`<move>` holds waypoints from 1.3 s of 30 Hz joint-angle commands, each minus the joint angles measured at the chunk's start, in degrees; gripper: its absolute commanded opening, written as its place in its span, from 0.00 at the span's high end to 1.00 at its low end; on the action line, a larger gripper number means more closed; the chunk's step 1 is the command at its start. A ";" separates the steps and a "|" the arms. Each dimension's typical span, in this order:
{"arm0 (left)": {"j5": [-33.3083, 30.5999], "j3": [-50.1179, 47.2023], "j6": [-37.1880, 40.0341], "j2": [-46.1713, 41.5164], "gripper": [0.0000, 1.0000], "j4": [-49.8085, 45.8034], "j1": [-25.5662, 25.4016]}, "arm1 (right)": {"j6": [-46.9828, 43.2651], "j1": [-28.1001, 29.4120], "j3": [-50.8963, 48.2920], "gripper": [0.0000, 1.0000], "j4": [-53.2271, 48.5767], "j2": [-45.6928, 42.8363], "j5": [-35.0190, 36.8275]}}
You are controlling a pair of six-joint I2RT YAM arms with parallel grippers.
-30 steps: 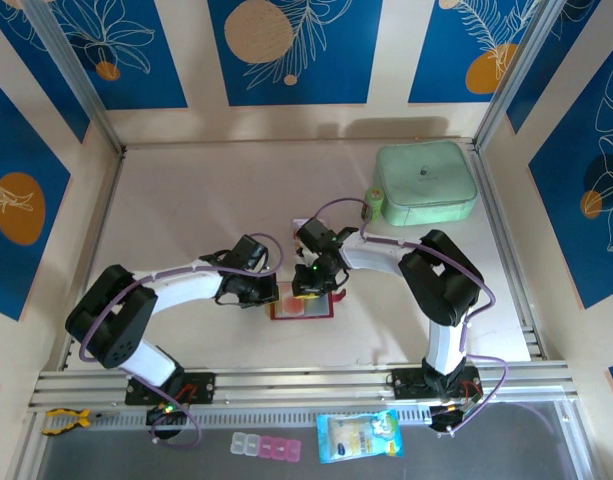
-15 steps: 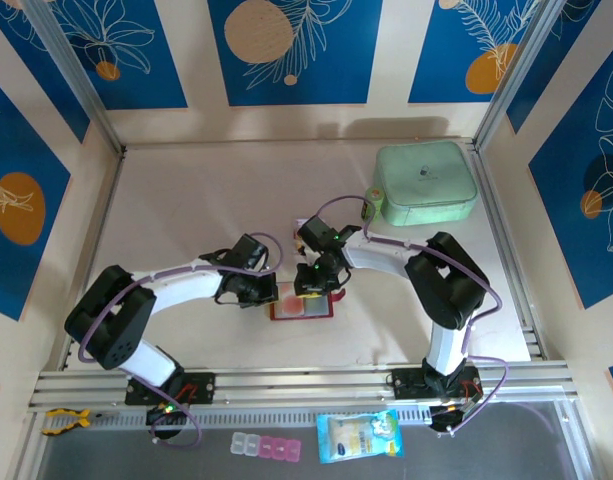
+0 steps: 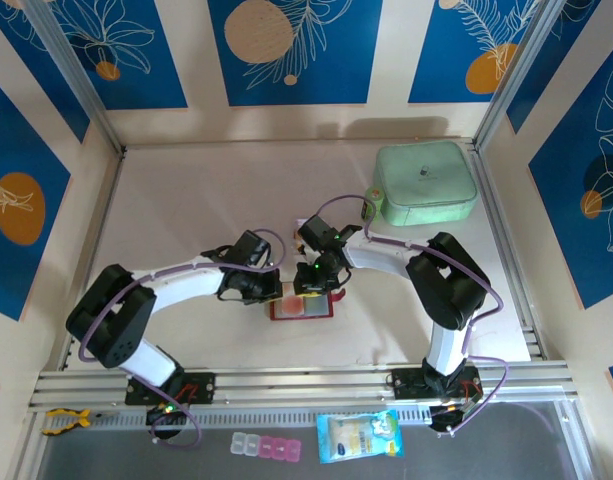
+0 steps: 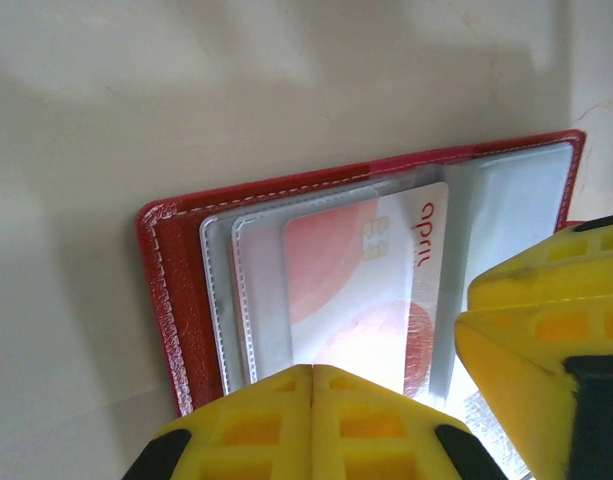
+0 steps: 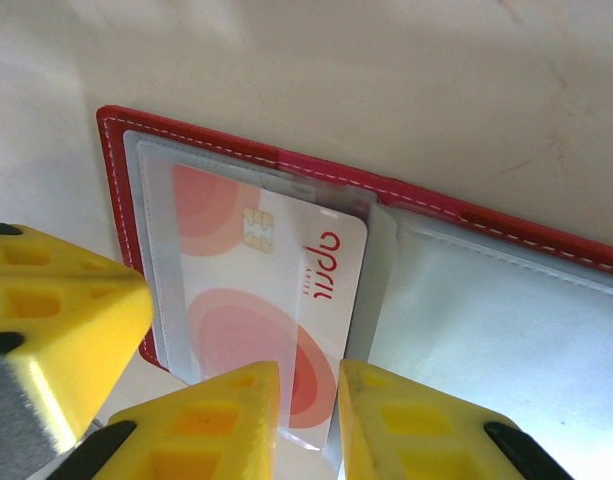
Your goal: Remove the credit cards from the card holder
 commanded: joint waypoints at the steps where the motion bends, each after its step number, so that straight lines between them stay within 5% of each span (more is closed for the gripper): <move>1: 1.55 0.54 1.33 1.65 0.97 -0.08 -0.39 | -0.08 -0.37 -0.26 0.76 0.15 -0.36 -1.49; 39: 0.17 -1.76 1.50 2.03 0.98 -0.62 -0.45 | 2.05 -0.91 -3.71 0.76 7.39 0.15 -7.82</move>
